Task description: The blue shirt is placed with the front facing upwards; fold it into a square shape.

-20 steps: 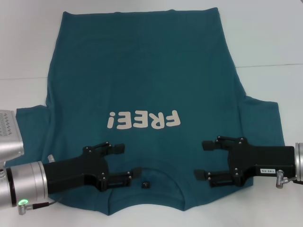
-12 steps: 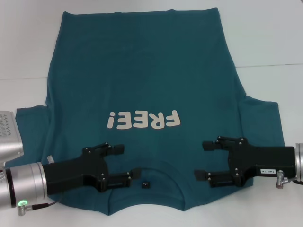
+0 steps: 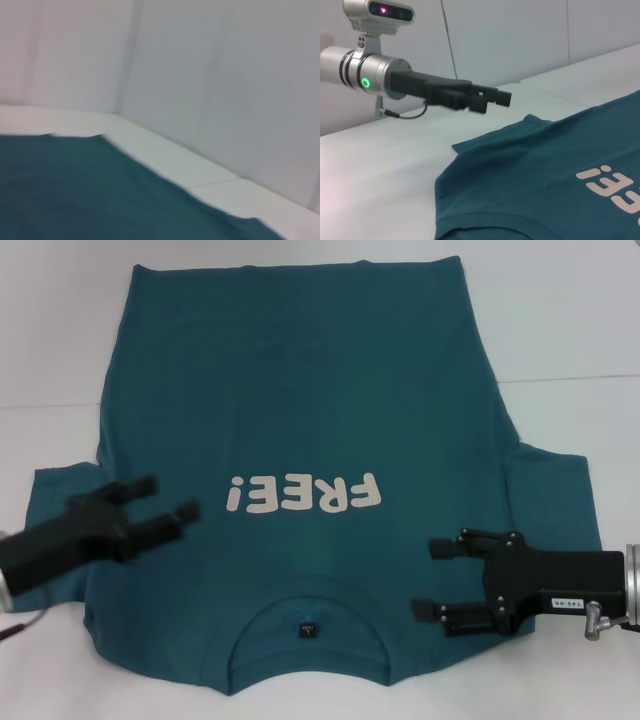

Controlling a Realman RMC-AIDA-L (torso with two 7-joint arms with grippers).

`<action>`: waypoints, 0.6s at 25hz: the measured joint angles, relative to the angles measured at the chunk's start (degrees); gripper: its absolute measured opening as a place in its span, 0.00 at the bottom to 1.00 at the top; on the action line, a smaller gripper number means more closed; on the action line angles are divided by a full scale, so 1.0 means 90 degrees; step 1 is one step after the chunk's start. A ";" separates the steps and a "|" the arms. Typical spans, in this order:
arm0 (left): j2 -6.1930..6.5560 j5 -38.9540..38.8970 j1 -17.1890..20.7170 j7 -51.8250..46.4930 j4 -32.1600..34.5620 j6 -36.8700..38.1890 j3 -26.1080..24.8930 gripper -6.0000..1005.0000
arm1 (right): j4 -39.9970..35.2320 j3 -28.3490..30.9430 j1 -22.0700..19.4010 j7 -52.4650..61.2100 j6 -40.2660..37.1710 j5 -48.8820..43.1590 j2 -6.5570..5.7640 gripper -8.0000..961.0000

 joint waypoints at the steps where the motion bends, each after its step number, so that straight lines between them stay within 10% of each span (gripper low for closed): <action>1: 0.0010 0.0021 0.0048 -0.0318 0.0125 -0.0172 -0.0040 0.87 | 0.0000 0.0001 -0.0002 -0.0003 0.0000 0.0003 0.0003 0.96; 15: 0.0237 0.1126 0.0463 -0.3513 0.1092 -0.1163 -0.0812 0.87 | 0.0000 0.0002 0.0059 0.0042 -0.0056 0.0017 0.0015 0.96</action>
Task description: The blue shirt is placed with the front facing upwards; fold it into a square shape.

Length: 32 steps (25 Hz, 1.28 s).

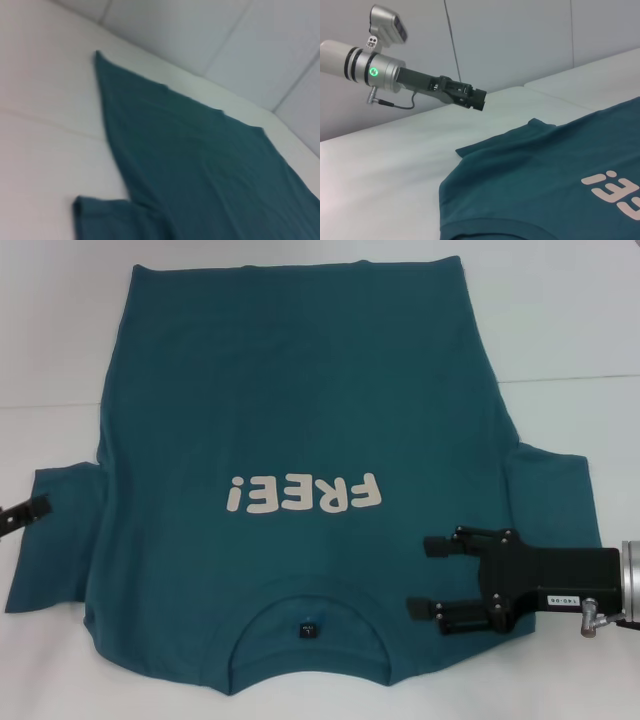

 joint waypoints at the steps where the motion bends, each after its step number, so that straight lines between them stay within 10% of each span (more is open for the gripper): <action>1: 0.0016 0.0011 0.0020 -0.0061 -0.0014 -0.0019 -0.0012 0.87 | 0.0000 0.0000 -0.0002 0.0000 -0.0001 0.0002 0.0000 0.96; 32: 0.0039 0.0353 -0.0100 0.0148 -0.0770 -0.1186 0.0292 0.87 | 0.0000 0.0000 0.0044 0.0002 -0.0002 -0.0002 0.0010 0.96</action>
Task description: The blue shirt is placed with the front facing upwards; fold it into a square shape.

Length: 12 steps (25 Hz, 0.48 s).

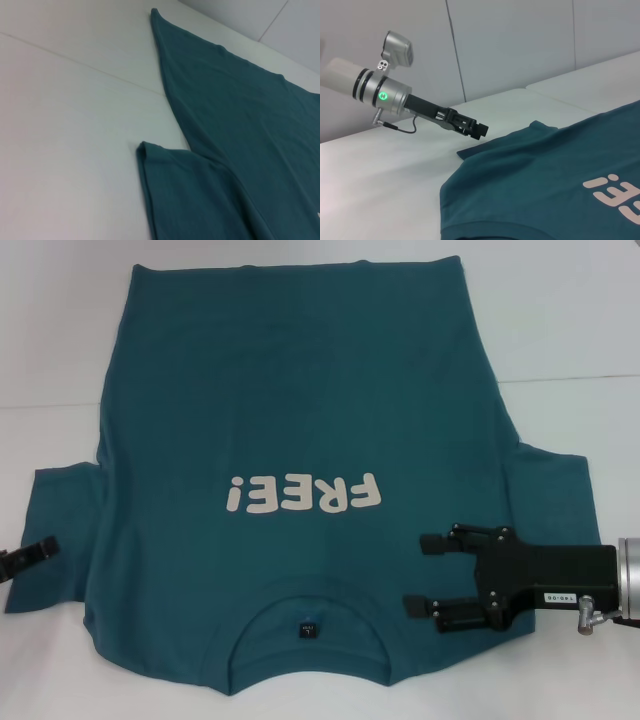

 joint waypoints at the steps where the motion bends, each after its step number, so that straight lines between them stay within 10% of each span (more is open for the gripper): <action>1: 0.0003 0.0000 -0.0017 0.0001 -0.0024 0.0003 0.0008 0.87 | 0.0000 0.0000 0.0000 0.0000 0.0000 0.0000 0.0000 0.96; 12: -0.0008 -0.0005 -0.0082 0.0006 0.0029 0.0070 0.0222 0.87 | 0.0000 0.0000 -0.0001 0.0079 0.0000 0.0000 0.0000 0.96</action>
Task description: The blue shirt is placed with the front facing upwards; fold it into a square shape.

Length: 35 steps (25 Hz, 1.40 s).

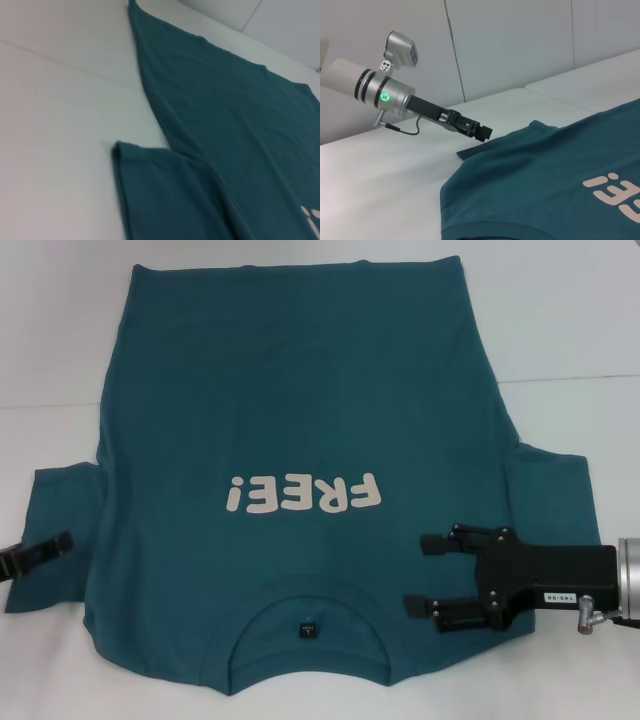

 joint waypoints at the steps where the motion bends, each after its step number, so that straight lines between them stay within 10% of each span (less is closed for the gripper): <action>1: 0.0002 0.0000 -0.0001 0.0016 0.0023 -0.0074 0.0007 0.87 | 0.0000 0.0000 0.0000 0.0000 0.0000 0.0000 0.0000 0.96; 25: 0.0053 0.0414 -0.0342 0.0088 -0.0016 -0.0043 0.0314 0.84 | 0.0000 0.0000 0.0000 0.0035 0.0000 -0.0030 0.0000 0.96; 31: 0.0048 0.0414 -0.0257 0.0001 0.0216 -0.0232 0.0181 0.69 | 0.0000 0.0000 0.0000 0.0052 0.0000 -0.0014 0.0000 0.96; 35: 0.0261 0.0448 -0.0294 -0.0584 0.0009 -0.0314 0.0028 0.70 | 0.0000 0.0000 0.0000 0.0088 -0.0001 -0.0014 -0.0009 0.96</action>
